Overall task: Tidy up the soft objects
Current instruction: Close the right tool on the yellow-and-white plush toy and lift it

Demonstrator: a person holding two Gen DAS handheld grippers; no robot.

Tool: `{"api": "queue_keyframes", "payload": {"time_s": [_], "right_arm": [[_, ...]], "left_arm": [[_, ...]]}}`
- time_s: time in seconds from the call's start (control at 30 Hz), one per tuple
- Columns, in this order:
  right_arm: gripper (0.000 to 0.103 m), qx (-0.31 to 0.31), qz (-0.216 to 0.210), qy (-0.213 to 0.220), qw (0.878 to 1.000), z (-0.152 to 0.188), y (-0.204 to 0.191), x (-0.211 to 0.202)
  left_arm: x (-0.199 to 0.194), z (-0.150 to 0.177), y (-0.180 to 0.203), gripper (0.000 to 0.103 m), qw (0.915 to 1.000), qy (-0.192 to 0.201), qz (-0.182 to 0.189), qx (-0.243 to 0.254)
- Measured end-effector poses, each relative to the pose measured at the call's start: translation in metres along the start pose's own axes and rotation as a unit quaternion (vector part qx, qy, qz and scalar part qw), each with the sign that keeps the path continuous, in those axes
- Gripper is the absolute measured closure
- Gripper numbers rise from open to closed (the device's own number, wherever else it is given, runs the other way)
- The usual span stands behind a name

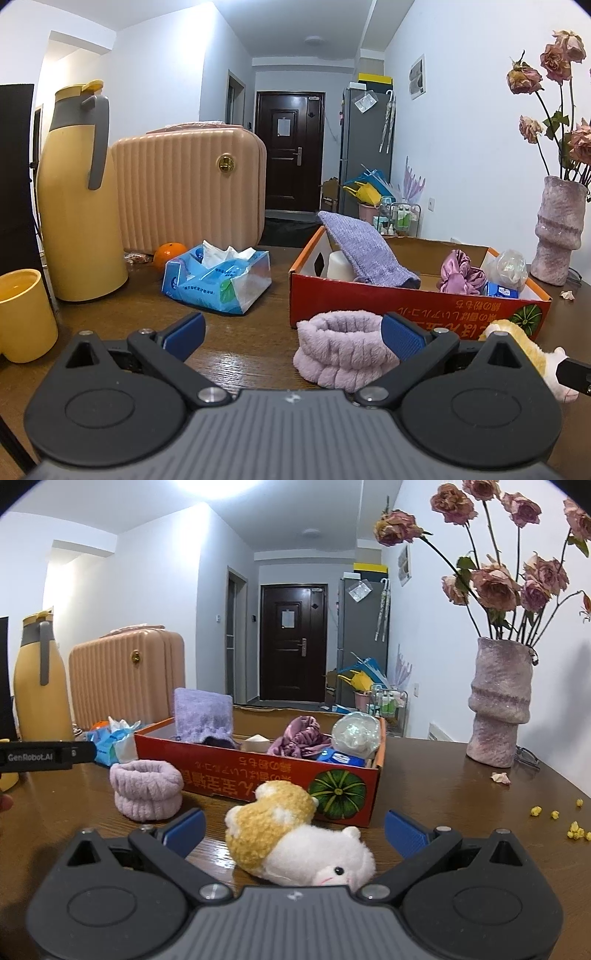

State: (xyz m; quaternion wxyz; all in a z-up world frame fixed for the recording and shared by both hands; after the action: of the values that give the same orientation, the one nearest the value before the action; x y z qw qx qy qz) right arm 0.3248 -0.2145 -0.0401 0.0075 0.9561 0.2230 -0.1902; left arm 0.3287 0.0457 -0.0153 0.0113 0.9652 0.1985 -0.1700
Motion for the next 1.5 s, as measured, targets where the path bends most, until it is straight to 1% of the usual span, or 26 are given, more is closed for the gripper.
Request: {"api": "queue_keyframes", "payload": {"time_s": [0.13, 0.27, 0.53, 0.67, 0.97, 1.07, 1.1, 1.17, 1.23, 1.3, 1.5], "right_arm": [[0.000, -0.007, -0.005, 0.001, 1.000, -0.001, -0.004, 0.004], [0.000, -0.022, -0.004, -0.007, 1.000, 0.000, -0.008, 0.013], [0.000, -0.046, -0.011, -0.042, 0.998, 0.005, -0.018, 0.042], [0.000, -0.059, -0.016, -0.071, 0.996, 0.009, -0.018, 0.059], [0.001, -0.041, -0.026, -0.107, 0.993, 0.014, -0.009, 0.087], [0.002, -0.045, -0.025, -0.120, 0.991, 0.017, -0.007, 0.095], [0.002, -0.046, -0.027, -0.122, 0.991, 0.017, -0.007, 0.095], [0.008, -0.049, -0.029, -0.126, 0.990, 0.018, -0.008, 0.097], [0.015, -0.052, -0.033, -0.132, 0.989, 0.020, -0.008, 0.100], [0.019, -0.053, -0.035, -0.133, 0.989, 0.019, -0.006, 0.100], [0.023, -0.057, -0.047, -0.140, 0.987, 0.020, -0.002, 0.104]], "left_arm": [[0.003, 0.002, -0.001, 0.000, 1.0000, -0.005, 0.003, 0.003], [0.004, 0.003, -0.002, 0.000, 1.0000, -0.008, 0.005, 0.004], [0.007, 0.003, -0.008, 0.000, 0.9999, -0.010, 0.003, 0.004], [0.010, 0.003, -0.012, 0.000, 0.9999, -0.014, 0.002, 0.002], [0.017, 0.007, -0.014, 0.000, 0.9996, -0.026, 0.002, 0.004], [0.018, 0.008, -0.013, 0.000, 0.9996, -0.028, 0.003, 0.005], [0.018, 0.008, -0.013, 0.000, 0.9996, -0.029, 0.003, 0.005], [0.019, 0.009, -0.013, 0.000, 0.9995, -0.031, 0.003, 0.005], [0.019, 0.009, -0.013, 0.000, 0.9995, -0.032, 0.002, 0.006], [0.019, 0.010, -0.013, 0.000, 0.9994, -0.033, 0.003, 0.006], [0.021, 0.011, -0.012, 0.000, 0.9993, -0.036, 0.003, 0.006]]}}
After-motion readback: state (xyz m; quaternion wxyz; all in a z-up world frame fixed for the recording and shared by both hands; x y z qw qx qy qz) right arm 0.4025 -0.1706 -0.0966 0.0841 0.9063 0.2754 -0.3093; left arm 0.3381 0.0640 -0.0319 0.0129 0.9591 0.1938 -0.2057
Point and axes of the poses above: each gripper's, at about its wrist camera, not at the fingertips, and x roughly the way its jaws point, y to its right, z to its underside, the point moved 9 cm from there along x, roughly the way its jaws point, and after that the axes turned 13 degrees about -z, right-handed, at the moved point
